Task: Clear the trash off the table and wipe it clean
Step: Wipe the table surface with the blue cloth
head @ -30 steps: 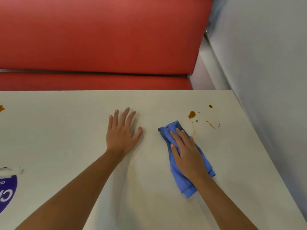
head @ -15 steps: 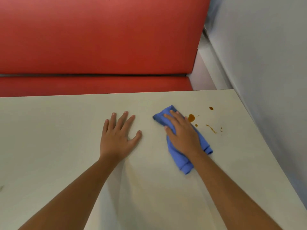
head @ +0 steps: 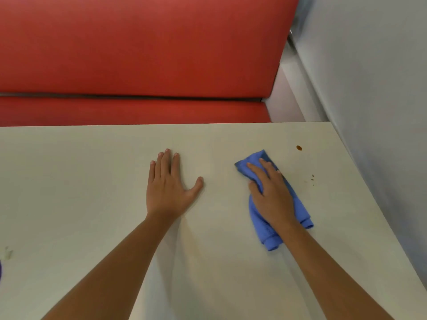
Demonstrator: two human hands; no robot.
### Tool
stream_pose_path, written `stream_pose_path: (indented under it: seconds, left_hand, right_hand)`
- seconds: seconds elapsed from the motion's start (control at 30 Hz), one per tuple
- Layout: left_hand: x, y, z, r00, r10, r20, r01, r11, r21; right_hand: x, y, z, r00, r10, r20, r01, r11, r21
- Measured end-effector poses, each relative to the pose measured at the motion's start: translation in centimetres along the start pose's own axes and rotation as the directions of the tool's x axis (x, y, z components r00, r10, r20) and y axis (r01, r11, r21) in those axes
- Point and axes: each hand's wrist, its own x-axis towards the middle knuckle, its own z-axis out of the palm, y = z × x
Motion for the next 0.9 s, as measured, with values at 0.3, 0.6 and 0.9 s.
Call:
stream_pose_path:
  seconds: [0.3, 0.6, 0.9]
  left_hand:
    - [0.0, -0.1, 0.2, 0.999, 0.011, -0.051, -0.012, 1.000, -0.021]
    - [0.1, -0.3, -0.1, 1.000, 0.004, 0.005, -0.004, 1.000, 0.025]
    - [0.2, -0.3, 0.1, 1.000, 0.013, 0.011, -0.013, 0.999, 0.031]
  right_hand:
    - [6.5, -6.0, 4.3, 0.961, -0.226, 0.160, 0.244, 0.965, -0.101]
    - [8.2, -0.9, 1.3, 0.999, 0.041, 0.001, -0.041, 0.994, -0.102]
    - [1.6, 0.9, -0.1, 0.969, 0.200, -0.147, -0.210, 0.976, -0.050]
